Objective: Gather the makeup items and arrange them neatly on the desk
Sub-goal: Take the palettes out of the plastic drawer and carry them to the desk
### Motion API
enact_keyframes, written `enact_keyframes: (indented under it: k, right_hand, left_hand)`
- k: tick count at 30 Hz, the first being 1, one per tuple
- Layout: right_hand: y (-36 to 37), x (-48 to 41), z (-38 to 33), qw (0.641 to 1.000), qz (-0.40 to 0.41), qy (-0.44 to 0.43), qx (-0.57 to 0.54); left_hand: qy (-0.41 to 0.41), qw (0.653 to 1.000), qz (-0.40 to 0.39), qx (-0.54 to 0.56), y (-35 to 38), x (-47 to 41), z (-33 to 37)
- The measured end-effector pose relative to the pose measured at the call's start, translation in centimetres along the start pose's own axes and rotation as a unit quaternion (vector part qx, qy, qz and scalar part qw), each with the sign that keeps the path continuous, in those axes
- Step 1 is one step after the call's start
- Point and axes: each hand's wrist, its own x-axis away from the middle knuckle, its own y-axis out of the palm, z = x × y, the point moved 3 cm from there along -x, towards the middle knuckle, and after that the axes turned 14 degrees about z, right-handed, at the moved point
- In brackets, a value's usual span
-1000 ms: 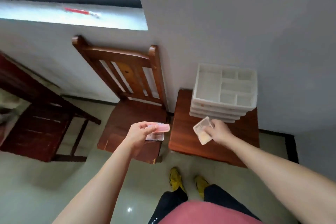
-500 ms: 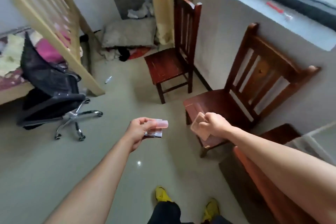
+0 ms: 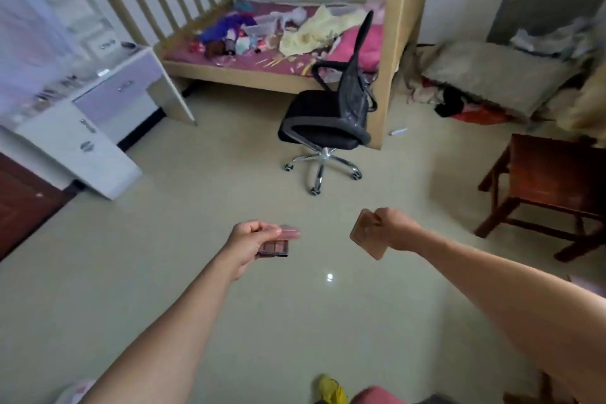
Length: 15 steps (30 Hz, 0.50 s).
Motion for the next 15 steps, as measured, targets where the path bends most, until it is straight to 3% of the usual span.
enact_keyframes:
  k: [7,15]
  right_hand:
    - [5.9,-8.9,-17.0,0.99,-0.051,-0.123,0.047]
    - [12.8,-23.3,-31.2,0.974,-0.103,-0.188,0.068]
  left_hand:
    - [-0.005,0.992,0.107,0.064,-14.6,-5.0,-0.2]
    - [-0.026,0.976,0.177,0.124,-26.1,-15.5,0.7]
